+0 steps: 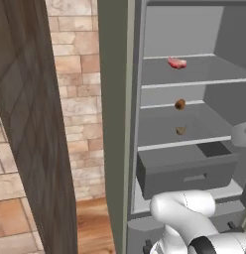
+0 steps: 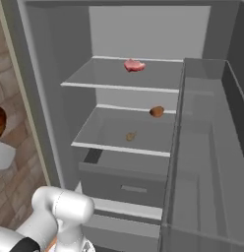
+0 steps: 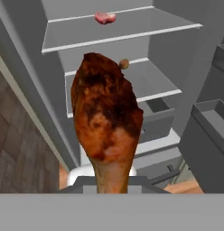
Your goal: Transport the chicken drumstick and garlic to the fridge. Place the chicken drumstick on the rack containing meat and place the garlic on the rack containing the vegetable, ensuring meats and vegetables are on different racks.
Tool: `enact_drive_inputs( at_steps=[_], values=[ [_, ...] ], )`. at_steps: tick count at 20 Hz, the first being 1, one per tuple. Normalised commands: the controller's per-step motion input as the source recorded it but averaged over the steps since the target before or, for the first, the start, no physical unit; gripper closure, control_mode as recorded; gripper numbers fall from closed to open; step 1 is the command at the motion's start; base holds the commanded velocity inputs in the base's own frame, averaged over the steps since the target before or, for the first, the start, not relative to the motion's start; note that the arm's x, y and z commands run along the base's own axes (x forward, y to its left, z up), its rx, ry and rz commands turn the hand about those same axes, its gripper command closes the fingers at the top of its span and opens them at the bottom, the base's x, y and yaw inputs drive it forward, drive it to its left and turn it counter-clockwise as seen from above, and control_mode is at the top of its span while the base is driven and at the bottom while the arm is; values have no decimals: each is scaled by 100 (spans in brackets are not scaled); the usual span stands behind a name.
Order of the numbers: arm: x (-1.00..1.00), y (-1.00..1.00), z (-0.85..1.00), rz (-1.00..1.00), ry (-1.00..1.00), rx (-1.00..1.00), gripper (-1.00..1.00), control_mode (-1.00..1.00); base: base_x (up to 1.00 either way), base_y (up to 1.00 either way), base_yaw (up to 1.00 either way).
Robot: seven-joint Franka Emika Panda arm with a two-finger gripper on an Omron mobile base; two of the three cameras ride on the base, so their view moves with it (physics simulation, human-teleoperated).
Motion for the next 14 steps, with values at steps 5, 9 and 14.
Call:
enact_drive_inputs(
  at_steps=[5, 9, 14],
  values=[
    [0, 0, 0, 0, 0, 0, 100, 100, 92, -11, 25],
    [0, 0, 0, 0, 0, 0, 100, 100, 90, -23, -2],
    [0, 0, 0, 0, 0, 0, 100, 100, 77, -16, -27]
  ],
)
